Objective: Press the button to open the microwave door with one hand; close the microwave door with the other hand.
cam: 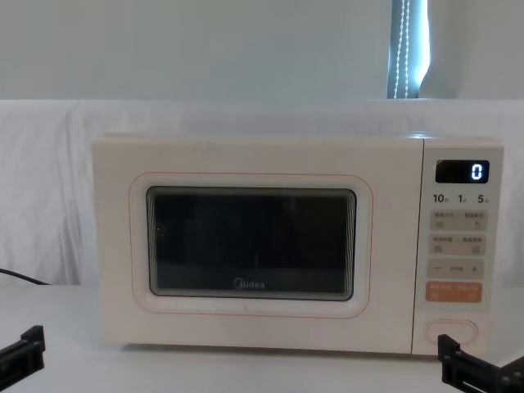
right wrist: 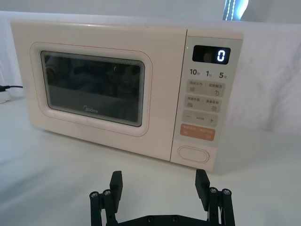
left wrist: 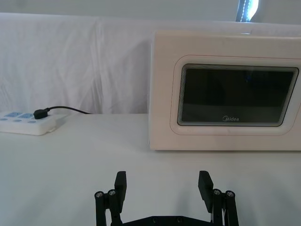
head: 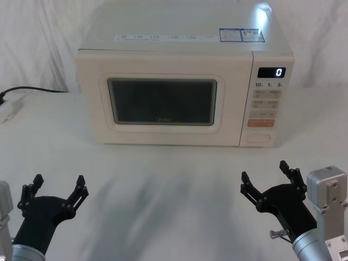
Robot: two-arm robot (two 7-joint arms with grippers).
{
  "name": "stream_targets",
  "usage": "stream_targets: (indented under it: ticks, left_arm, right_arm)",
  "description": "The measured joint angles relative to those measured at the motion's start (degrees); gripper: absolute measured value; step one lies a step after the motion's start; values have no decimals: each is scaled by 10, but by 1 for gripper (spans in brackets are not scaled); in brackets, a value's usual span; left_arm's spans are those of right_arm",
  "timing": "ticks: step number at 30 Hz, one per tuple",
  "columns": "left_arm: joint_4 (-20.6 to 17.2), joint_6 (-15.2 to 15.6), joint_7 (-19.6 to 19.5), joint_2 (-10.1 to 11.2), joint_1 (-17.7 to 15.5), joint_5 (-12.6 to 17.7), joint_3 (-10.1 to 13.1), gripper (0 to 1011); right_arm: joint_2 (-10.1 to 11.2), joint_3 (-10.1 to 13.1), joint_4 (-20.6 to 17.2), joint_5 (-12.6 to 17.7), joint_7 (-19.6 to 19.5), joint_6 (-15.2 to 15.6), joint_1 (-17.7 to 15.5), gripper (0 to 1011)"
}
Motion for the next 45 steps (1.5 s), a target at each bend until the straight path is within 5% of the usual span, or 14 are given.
stream_targets:
  ticks: [45]
  left_arm:
    - [0, 0, 0, 0, 0, 0, 0, 1001]
  right_arm:
    - [0, 0, 0, 0, 0, 0, 0, 1002]
